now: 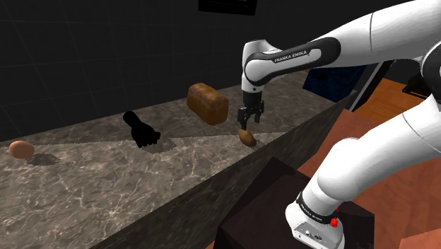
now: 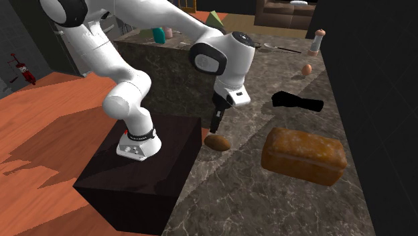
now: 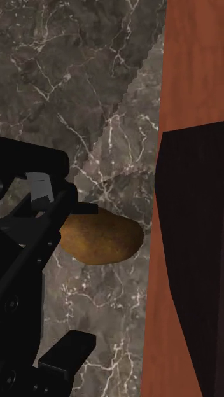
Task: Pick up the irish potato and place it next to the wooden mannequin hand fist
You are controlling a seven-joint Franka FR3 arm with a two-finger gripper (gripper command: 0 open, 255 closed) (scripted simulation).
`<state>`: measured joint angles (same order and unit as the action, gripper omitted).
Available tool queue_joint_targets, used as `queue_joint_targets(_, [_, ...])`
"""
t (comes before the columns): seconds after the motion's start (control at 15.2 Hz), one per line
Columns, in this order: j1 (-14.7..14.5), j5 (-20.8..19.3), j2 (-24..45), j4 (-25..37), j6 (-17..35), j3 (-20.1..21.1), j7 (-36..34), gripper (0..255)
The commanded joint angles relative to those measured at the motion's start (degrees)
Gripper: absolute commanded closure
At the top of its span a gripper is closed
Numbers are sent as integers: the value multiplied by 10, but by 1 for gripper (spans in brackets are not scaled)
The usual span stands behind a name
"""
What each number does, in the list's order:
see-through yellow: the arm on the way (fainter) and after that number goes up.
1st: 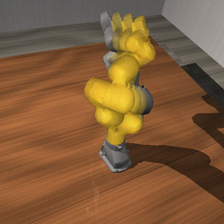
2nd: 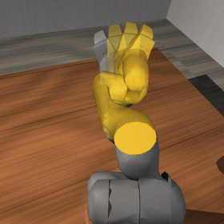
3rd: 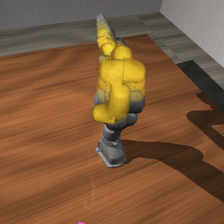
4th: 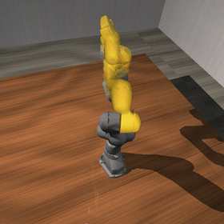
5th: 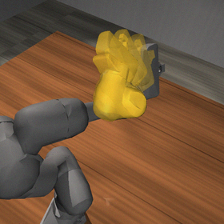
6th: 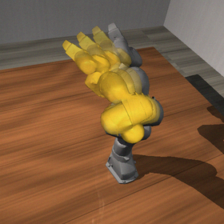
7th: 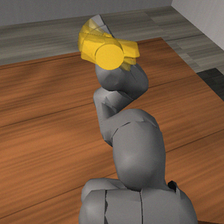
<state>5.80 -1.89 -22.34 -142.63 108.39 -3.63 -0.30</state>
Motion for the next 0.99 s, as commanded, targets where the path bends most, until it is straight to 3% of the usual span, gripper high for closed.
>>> queue_joint_targets(0.0, [6,2,37,1,32,-9,3,0])
queue_joint_targets(0.13, [12,5,79,7,62,-19,7,0])
queue_joint_targets(0.66, [13,6,106,-35,130,-21,9,0])
queue_joint_targets(0.92, [13,6,106,-35,130,-21,9,0])
